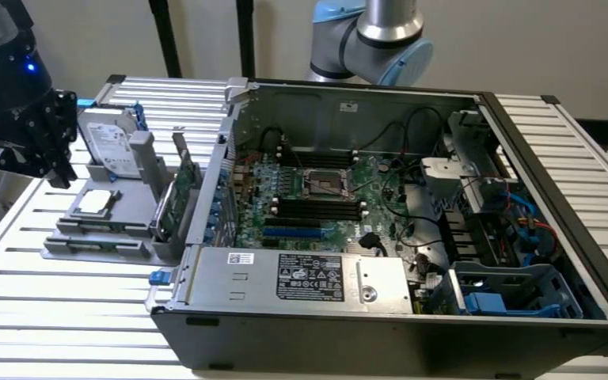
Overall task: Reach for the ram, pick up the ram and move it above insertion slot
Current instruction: 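Pick up the ram and move it above insertion slot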
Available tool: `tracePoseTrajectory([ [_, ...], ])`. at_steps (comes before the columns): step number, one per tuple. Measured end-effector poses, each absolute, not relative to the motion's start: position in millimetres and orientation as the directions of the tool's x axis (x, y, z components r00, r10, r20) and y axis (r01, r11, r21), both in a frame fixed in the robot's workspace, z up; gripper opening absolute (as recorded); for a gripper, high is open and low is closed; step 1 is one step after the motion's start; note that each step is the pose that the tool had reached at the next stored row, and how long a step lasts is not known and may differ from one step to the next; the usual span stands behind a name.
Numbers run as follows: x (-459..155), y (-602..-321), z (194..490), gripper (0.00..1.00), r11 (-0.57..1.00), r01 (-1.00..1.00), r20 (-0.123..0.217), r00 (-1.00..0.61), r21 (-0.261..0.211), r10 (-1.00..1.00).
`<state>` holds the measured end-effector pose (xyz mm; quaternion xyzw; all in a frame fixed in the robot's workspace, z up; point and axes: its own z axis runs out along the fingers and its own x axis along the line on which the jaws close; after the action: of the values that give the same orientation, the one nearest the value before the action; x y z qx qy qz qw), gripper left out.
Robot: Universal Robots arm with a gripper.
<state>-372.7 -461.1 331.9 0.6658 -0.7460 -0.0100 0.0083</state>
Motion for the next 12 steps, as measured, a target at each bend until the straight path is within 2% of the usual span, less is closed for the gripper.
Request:
tracePoseTrajectory([
  [1,-373,-461,332,0.24,0.113,-0.993,-0.001,-0.113,0.026,-0.994],
  [2,-373,-461,331,0.24,0.113,-0.993,-0.001,-0.113,0.026,-0.994],
  [3,-373,-461,331,0.31,0.113,-0.993,-0.001,-0.113,0.025,-0.994],
  [12,-373,-461,315,0.31,0.113,-0.993,-0.002,-0.113,0.018,-0.994],
])
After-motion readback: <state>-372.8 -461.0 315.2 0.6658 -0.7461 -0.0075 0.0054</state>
